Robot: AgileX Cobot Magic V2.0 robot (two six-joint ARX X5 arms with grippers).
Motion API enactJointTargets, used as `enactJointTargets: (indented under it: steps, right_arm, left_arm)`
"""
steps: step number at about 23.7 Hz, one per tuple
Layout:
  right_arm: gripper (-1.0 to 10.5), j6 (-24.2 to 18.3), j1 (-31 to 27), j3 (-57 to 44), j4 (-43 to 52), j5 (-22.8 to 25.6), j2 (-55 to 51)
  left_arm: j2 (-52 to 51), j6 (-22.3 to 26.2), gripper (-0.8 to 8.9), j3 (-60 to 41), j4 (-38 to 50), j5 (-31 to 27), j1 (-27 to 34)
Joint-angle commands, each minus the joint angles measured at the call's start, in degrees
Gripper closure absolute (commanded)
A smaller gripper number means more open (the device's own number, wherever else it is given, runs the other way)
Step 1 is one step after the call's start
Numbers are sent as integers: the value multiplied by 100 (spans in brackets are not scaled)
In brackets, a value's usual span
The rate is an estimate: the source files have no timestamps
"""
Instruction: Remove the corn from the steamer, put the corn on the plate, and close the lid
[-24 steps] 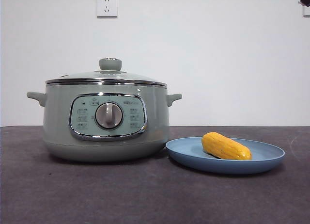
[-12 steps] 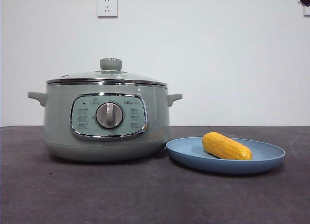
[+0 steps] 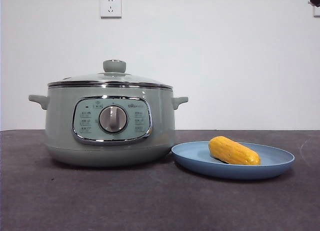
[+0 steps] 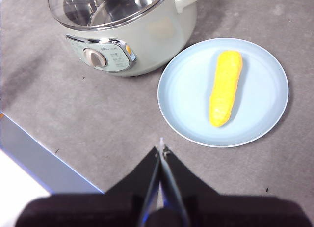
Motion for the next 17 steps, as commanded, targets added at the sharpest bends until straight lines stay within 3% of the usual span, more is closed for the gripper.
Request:
enactJointTargets:
  steps: [1, 6, 12, 17]
  right_arm:
    - [946, -291, -15, -24, 142, 140, -20]
    - [946, -249, -614, -374, 894, 306, -518]
    - [946, -122, -1628, -2955, 3447, 321, -2026]
    - [946, -192, -1989, -3886, 3858, 544, -2769]
  left_arm:
    - [-13, -55, 815, -90, 48, -2, 17]
    - [-11, -55, 815, -90, 48, -2, 17]
    - [-13, -55, 815, -90, 48, -2, 17]
    - [-11, -55, 815, -90, 48, -2, 17]
